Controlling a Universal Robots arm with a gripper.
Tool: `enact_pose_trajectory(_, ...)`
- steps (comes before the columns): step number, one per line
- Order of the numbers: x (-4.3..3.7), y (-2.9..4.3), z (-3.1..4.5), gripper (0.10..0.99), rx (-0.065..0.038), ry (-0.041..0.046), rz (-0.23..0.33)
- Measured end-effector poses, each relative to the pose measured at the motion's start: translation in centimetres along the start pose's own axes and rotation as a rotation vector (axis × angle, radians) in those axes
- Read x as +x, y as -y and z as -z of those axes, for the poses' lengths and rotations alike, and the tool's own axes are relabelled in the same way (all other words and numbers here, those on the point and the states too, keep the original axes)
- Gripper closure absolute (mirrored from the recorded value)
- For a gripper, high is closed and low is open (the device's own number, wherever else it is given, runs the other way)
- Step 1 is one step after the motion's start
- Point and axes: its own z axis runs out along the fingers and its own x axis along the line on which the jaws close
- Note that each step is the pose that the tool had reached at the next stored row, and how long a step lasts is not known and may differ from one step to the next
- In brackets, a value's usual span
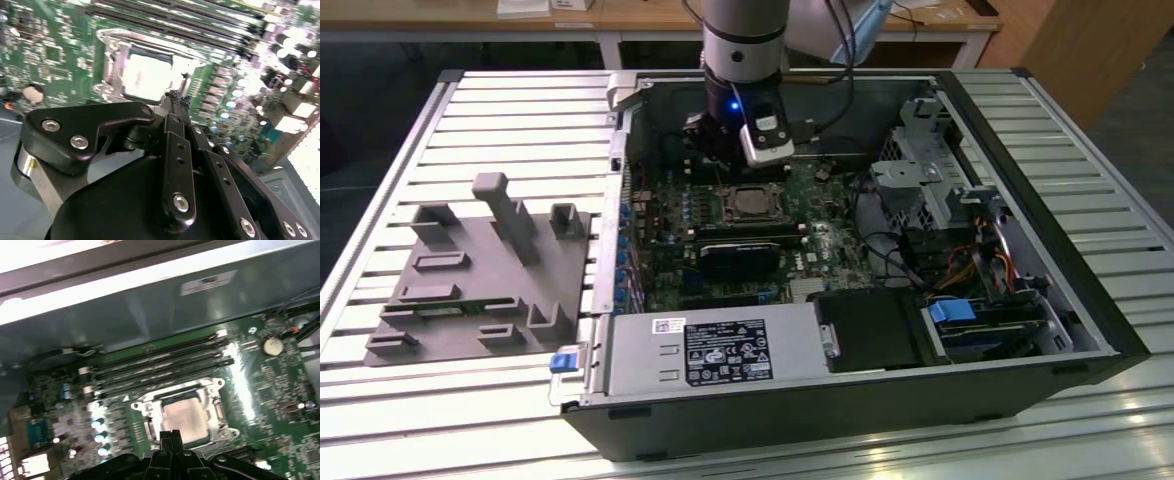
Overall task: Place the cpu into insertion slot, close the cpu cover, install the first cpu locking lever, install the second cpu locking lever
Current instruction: 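Install the first cpu locking lever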
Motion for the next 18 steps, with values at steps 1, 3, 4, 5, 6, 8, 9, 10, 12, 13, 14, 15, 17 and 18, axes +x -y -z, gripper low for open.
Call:
enact_pose_trajectory(1,0.35,0.11,0.01,0.98,0.0,0.0006,0.0)
enact_pose_trajectory(3,1.08,0.32,0.01,0.98,-0.001,0.0023,0.0)
enact_pose_trajectory(4,1.41,0.42,0.02,0.98,-0.001,0.003,0.0)
enact_pose_trajectory(5,1.74,0.52,0.02,0.98,-0.002,0.0038,0.0)
enact_pose_trajectory(6,2.04,0.6,0.03,0.98,-0.002,0.0045,0.0)
enact_pose_trajectory(8,2.57,0.76,0.04,0.98,-0.003,0.0075,0.001)
enact_pose_trajectory(9,2.6,0.77,0.07,0.98,-0.004,0.0081,0.001)
enact_pose_trajectory(10,2.61,0.76,0.16,0.98,-0.004,0.0085,0.001)
enact_pose_trajectory(12,2.62,0.74,0.44,0.98,-0.004,0.0097,0.001)
enact_pose_trajectory(13,2.63,0.72,0.58,0.98,-0.005,0.0103,0.001)
enact_pose_trajectory(14,2.64,0.69,0.88,0.98,-0.005,0.0114,0.001)
enact_pose_trajectory(15,2.66,0.69,0.93,0.98,-0.006,0.0122,0.001)
enact_pose_trajectory(17,2.84,0.75,0.93,0.98,-0.008,0.0137,0.001)
enact_pose_trajectory(18,3.01,0.8,0.94,0.98,-0.01,0.0142,0.001)
